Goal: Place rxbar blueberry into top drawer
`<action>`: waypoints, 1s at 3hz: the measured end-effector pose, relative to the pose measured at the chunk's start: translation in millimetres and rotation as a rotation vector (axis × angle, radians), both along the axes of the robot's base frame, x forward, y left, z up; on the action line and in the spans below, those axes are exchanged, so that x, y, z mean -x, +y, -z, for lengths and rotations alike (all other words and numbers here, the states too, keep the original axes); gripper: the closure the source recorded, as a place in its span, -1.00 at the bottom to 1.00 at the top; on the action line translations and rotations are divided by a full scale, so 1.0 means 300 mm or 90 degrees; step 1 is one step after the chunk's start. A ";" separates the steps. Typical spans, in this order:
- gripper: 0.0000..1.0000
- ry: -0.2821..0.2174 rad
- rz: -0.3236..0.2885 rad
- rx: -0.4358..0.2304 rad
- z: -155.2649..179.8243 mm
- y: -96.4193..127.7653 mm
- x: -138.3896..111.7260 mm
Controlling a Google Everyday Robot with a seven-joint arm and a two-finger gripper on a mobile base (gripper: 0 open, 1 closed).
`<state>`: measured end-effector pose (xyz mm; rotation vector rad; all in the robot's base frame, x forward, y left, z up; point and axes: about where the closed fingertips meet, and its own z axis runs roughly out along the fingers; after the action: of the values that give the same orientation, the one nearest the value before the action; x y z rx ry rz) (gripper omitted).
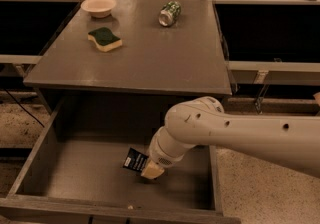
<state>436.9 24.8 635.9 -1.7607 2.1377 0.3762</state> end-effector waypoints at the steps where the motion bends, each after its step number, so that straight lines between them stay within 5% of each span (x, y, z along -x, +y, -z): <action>1: 1.00 0.007 0.004 0.004 0.029 0.005 0.009; 3: 1.00 0.047 0.018 0.002 0.137 0.028 0.041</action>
Offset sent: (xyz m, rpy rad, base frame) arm -0.0169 0.0113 -0.0682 0.0012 0.1151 -0.0528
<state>424.8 33.2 594.9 -1.7420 2.2121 0.4370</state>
